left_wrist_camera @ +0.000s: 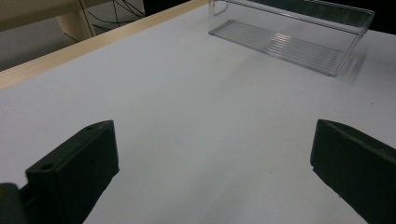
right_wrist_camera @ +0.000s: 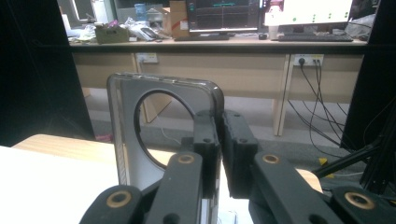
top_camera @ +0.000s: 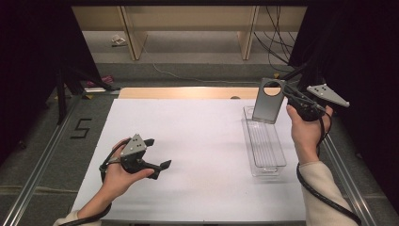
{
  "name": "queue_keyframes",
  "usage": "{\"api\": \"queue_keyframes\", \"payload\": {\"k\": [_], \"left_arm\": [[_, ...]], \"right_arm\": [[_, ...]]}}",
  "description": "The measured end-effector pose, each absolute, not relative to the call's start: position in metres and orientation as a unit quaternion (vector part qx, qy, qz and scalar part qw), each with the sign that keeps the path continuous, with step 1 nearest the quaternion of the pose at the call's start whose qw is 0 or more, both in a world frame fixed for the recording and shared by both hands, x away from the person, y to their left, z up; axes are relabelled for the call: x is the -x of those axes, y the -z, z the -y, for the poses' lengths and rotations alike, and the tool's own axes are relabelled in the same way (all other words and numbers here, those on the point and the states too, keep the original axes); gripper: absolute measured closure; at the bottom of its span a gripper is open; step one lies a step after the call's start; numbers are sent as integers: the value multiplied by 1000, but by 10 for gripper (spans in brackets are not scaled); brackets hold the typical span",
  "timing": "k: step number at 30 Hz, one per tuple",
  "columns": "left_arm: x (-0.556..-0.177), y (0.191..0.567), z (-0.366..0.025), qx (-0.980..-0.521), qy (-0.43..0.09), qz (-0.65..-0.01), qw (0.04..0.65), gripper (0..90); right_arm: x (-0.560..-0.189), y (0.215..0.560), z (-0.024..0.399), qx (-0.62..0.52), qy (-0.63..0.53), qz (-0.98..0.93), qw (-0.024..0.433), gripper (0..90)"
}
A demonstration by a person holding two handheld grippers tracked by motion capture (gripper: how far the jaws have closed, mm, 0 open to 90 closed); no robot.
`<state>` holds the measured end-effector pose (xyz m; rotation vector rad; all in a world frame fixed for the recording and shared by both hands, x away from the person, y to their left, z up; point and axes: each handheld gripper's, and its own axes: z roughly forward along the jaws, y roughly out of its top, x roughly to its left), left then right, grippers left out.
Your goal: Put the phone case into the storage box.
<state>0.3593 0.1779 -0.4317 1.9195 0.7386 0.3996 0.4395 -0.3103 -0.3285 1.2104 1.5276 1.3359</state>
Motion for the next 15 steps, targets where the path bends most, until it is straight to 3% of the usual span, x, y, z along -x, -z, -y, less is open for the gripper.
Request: {"api": "queue_keyframes", "payload": {"k": [15], "left_arm": [[-359,432,-178,-794,-166,-306,499,4]], "right_arm": [[-442,329,310,-473,-521,-600,380,854]]}}
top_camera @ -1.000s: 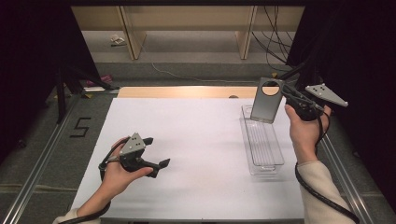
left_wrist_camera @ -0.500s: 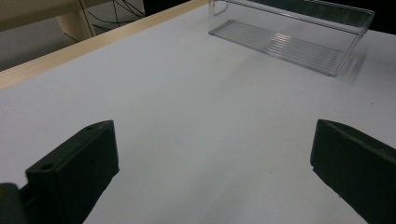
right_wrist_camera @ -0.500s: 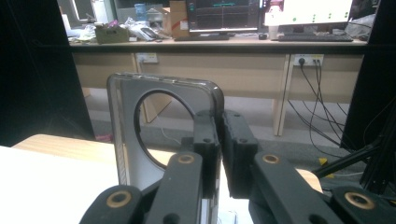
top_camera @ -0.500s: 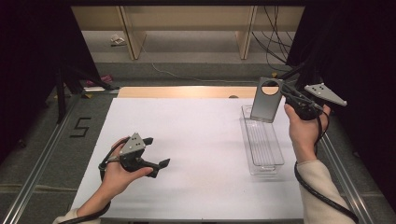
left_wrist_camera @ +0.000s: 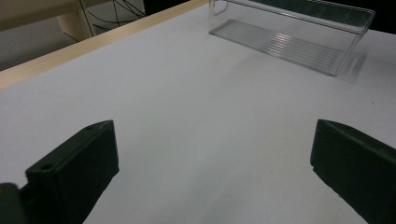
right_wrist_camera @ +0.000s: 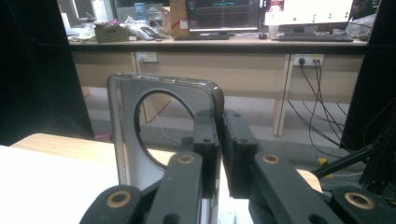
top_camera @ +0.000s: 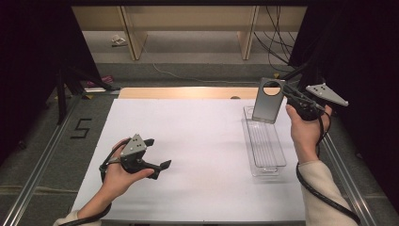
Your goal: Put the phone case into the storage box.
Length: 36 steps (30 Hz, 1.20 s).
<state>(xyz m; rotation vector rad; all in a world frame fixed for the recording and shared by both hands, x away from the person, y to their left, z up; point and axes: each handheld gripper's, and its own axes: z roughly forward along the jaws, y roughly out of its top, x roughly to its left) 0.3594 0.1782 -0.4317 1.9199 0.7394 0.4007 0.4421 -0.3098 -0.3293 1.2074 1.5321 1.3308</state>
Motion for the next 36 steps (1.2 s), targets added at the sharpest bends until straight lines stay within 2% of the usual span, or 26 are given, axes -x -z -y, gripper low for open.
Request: {"api": "queue_keyframes", "payload": {"k": [36], "left_arm": [[-360,432,-178,-793,-165,-306,500,4]], "right_arm": [[-450,333,309,-475,-521,-599,380,853]]}}
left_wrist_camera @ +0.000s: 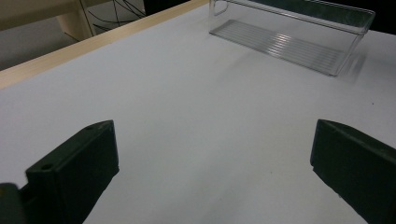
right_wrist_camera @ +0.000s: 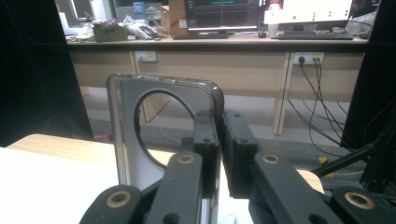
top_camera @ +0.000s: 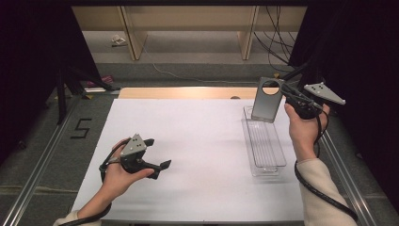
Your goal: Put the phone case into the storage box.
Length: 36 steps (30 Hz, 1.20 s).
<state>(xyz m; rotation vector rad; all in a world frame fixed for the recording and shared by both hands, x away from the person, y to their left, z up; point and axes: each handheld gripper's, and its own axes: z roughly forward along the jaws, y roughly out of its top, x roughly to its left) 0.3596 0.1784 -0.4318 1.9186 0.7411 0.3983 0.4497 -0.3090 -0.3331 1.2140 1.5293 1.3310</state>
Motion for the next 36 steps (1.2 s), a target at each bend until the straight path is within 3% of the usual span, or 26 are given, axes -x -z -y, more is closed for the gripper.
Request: {"api": "queue_keyframes", "payload": {"k": [36], "left_arm": [[-360,432,-179,-794,-165,-307,499,4]], "right_arm": [[-458,335,309,-479,-521,-596,380,853]]}}
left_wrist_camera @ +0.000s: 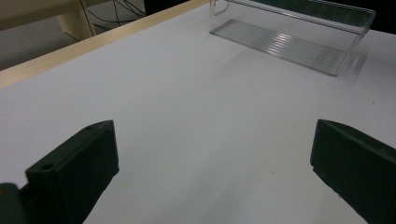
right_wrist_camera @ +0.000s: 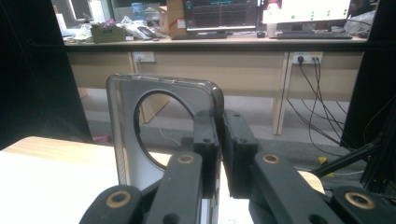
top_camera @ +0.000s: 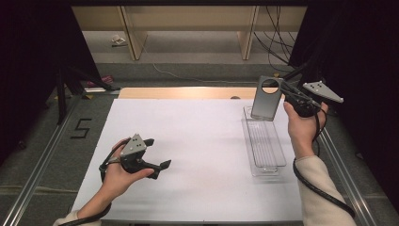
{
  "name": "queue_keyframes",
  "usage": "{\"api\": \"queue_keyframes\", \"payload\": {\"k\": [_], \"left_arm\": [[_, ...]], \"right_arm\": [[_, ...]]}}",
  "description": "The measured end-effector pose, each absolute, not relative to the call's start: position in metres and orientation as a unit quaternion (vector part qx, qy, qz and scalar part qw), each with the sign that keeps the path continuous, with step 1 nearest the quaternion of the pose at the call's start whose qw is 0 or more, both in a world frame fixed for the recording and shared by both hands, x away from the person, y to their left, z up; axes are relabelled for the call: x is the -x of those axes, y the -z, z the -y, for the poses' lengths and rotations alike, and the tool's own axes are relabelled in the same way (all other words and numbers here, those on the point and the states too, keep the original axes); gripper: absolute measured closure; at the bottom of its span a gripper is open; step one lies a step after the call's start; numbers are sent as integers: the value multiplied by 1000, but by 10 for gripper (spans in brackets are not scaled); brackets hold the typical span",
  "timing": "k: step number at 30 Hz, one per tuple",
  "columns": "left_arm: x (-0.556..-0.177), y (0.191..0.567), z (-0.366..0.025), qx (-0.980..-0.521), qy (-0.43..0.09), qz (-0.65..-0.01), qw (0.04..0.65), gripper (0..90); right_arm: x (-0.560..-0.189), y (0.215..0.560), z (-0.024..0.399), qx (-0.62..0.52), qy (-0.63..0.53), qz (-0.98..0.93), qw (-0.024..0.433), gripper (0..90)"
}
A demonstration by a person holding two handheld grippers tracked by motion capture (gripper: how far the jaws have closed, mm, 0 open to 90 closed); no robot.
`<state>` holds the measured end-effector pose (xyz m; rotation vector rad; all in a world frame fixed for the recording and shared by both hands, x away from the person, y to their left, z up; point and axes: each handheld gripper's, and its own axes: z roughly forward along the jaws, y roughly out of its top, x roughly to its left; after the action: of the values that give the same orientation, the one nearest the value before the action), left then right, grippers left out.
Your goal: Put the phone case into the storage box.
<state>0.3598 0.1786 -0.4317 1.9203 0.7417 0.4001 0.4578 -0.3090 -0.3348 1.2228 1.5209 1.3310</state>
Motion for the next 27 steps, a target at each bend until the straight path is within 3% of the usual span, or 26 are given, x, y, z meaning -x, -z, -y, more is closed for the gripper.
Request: {"api": "queue_keyframes", "payload": {"k": [27], "left_arm": [[-360,432,-179,-793,-166,-307,499,4]], "right_arm": [[-462,336,310,-481,-522,-593,379,852]]}}
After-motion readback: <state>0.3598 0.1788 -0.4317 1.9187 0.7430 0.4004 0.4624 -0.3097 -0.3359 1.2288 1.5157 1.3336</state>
